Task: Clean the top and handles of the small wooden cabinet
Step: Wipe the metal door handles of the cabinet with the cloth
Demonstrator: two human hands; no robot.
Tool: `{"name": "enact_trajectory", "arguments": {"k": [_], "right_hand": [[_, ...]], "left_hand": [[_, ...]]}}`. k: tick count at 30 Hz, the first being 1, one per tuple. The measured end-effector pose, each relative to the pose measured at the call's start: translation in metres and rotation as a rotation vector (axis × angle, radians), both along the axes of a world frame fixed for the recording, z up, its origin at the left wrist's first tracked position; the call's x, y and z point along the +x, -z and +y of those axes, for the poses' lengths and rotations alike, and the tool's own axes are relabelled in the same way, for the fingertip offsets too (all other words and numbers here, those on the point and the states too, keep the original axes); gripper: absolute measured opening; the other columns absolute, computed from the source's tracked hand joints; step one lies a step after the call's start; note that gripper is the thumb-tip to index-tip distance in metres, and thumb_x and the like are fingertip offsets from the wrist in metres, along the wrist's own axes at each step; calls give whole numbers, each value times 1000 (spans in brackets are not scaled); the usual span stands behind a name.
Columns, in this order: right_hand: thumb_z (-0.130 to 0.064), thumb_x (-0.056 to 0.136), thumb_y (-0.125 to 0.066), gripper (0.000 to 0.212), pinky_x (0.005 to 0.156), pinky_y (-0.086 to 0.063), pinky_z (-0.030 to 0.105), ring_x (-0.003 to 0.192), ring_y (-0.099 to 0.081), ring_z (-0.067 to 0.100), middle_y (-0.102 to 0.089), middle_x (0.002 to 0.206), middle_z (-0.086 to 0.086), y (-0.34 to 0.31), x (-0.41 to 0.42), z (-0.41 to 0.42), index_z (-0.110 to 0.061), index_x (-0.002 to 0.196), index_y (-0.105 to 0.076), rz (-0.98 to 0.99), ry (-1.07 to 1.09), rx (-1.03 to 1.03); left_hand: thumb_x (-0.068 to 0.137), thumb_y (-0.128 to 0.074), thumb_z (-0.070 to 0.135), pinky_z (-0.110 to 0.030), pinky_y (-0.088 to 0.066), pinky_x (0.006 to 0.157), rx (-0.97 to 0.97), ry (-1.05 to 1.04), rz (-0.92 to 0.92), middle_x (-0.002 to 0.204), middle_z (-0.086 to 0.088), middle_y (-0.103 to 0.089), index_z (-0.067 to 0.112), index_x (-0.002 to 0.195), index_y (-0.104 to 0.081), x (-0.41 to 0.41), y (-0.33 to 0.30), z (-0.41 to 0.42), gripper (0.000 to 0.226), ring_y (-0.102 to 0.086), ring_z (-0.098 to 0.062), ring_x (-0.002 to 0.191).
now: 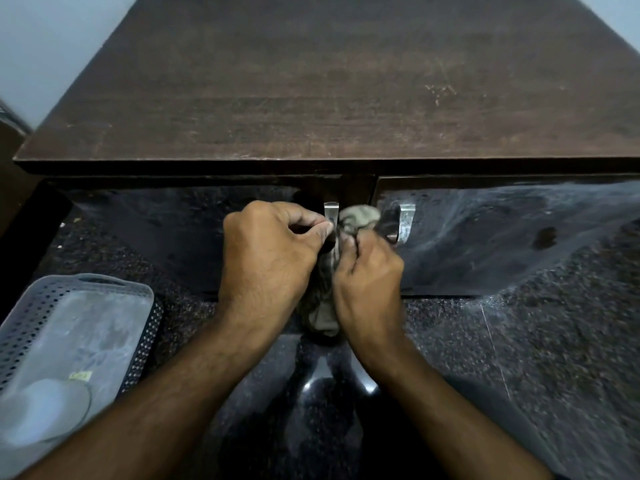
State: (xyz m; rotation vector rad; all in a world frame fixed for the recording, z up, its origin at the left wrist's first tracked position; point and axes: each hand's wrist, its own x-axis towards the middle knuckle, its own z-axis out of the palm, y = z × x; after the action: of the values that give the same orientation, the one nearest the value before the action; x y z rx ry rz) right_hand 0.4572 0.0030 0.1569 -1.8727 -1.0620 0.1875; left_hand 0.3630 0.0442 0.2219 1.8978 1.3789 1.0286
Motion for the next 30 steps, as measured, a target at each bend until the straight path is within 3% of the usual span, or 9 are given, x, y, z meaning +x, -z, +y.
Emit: {"name": "enact_trajectory", "arguments": {"k": [3,9,14,17,19,21,24,27,30], "right_hand": [[-18,102,-50,26,59,-33,12,65,-53,14,-65,82,11,16,1,-3,-1,92,-67,160,-35,-300],[-14,98,-52,21,58,-33,1,57,-40,-3,-47,72,-7,3,-1,2,-13,78,-57,9,22,-2],[-13,99,-52,22,62,-29,16,67,-45,11,-66,84,13,14,3,-1,0,89,-67,90,-58,-296],[-9,97,-60,15,64,-39,15,67,-46,8,-60,81,6,6,7,-11,-4,87,-70,-34,-73,-119],[-7,94,-66,8,68,-39,2,69,-50,4,-60,82,2,-4,8,-21,-6,98,-73,-119,-43,65],[-4,92,-69,22,75,-39,-2,76,-54,2,-63,87,3,-12,8,-25,-3,113,-72,-135,-22,211],[0,92,-68,28,81,-47,7,82,-59,9,-64,92,14,-25,0,-15,6,119,-68,-194,-27,380],[-3,95,-65,27,80,-57,31,89,-65,26,-63,100,21,-29,-11,-7,10,118,-67,-234,-77,433],[2,91,-70,17,77,-57,29,85,-66,23,-66,95,18,-22,-9,-9,8,106,-73,-201,-76,453]], "left_hand": [[78,-82,26,-1,-45,54,-11,5,4,63,27,-66,28,77,-78,-1,0,0,5,-64,14,63],[77,-82,25,-2,-47,56,-6,5,-10,66,23,-69,27,78,-79,-1,1,0,4,-65,13,63],[77,-83,24,-2,-44,53,-39,-12,-27,59,22,-67,27,75,-79,0,0,1,5,-64,11,58],[77,-83,25,0,-42,52,-59,-15,-9,56,24,-65,28,75,-79,-1,0,2,5,-64,11,58],[78,-82,26,-1,-44,52,-87,-18,10,58,23,-66,29,77,-78,-2,-1,3,5,-64,11,59],[79,-81,26,-2,-44,52,-110,-16,10,63,20,-69,30,78,-78,-3,-3,4,5,-65,10,59],[81,-77,23,-3,-41,45,-114,-23,15,58,19,-69,32,77,-77,-2,-8,5,9,-64,7,55],[79,-75,25,-9,-37,36,-101,-53,46,56,14,-67,29,72,-76,-3,-11,4,9,-57,1,45],[79,-73,24,-10,-38,35,-149,-67,69,53,9,-67,26,69,-76,-7,-11,4,11,-60,-4,46]]}}
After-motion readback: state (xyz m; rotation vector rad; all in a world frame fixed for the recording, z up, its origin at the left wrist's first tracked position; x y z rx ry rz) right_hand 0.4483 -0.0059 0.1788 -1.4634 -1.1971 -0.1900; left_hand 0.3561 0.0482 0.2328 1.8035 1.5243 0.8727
